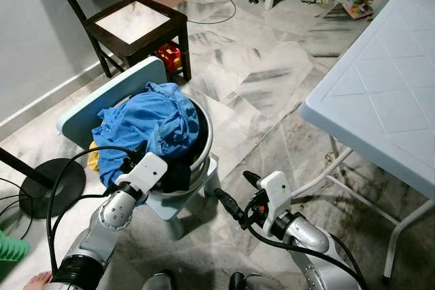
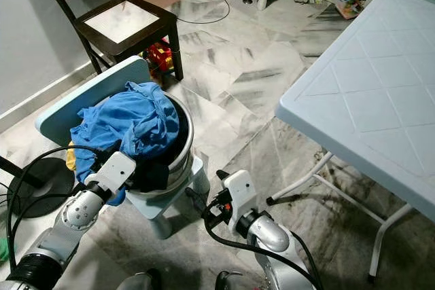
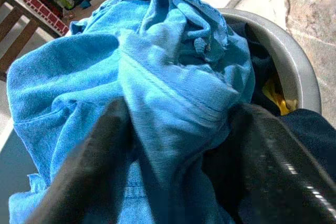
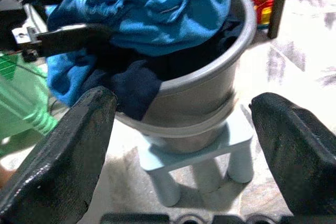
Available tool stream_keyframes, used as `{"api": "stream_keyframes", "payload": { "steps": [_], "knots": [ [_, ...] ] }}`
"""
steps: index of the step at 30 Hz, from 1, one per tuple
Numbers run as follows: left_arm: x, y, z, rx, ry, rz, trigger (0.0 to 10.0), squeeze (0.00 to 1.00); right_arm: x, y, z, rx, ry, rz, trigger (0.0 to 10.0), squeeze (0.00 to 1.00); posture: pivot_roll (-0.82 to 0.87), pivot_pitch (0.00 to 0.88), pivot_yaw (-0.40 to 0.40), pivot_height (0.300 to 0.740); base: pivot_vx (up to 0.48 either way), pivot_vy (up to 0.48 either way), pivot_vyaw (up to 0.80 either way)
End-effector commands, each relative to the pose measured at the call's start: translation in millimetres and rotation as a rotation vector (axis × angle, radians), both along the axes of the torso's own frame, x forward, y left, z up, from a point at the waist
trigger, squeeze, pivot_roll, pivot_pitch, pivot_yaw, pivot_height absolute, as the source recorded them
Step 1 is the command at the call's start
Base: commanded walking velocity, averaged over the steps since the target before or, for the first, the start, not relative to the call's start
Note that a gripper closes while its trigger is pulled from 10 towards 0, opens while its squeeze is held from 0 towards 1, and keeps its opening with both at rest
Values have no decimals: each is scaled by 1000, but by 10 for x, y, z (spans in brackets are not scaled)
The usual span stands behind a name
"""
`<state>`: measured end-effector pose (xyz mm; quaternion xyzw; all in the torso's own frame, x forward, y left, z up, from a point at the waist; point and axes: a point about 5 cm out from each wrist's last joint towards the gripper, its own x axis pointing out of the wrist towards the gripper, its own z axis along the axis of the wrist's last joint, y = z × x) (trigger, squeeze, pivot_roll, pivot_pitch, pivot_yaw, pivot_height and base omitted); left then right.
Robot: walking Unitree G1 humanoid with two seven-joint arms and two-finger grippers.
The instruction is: Hang hanger
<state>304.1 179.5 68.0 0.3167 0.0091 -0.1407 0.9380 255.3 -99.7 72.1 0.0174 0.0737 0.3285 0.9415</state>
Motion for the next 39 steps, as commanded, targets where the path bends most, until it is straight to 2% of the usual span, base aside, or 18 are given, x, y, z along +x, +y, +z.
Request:
{"api": "stream_keyframes", "payload": {
  "steps": [1,10,20,30,31,32,33,35,36,39],
  "knots": [
    [-51,1,-84,0,30,-8,0,0,-10,-37,-32,-1,10,-13,10000,0,77,202,-23,740,0,0,0],
    [-63,53,-109,3,28,7,0,0,-39,-6,-37,0,11,-4,10000,0,78,205,-25,740,0,0,0],
    [-184,103,-166,10,33,16,0,0,-41,-6,-39,2,15,-5,10000,0,85,206,-20,740,0,0,0],
    [-139,140,-149,27,37,18,0,0,-35,2,-38,3,16,-2,10000,0,85,207,-21,740,0,0,0],
    [-118,136,-139,33,35,16,3961,0,-37,6,-40,3,17,-1,10000,0,83,204,-21,740,0,0,0],
    [-103,134,-133,37,35,15,3961,0,-39,9,-41,3,17,-1,10000,0,83,204,-21,740,0,0,0],
    [-88,128,-128,39,35,14,10000,0,-40,12,-42,3,18,0,10000,0,83,205,-19,740,0,0,0],
    [-63,106,-113,30,32,7,10000,0,-41,18,-44,4,18,0,10000,0,81,205,-19,740,0,0,0],
    [-47,91,-97,24,27,3,10000,1000,-41,23,-43,5,18,0,10000,0,80,205,-18,740,0,0,0],
    [-26,69,-79,12,23,-3,10000,1000,-43,29,-42,7,18,-1,10000,0,78,205,-17,740,0,0,0]
  ]
}}
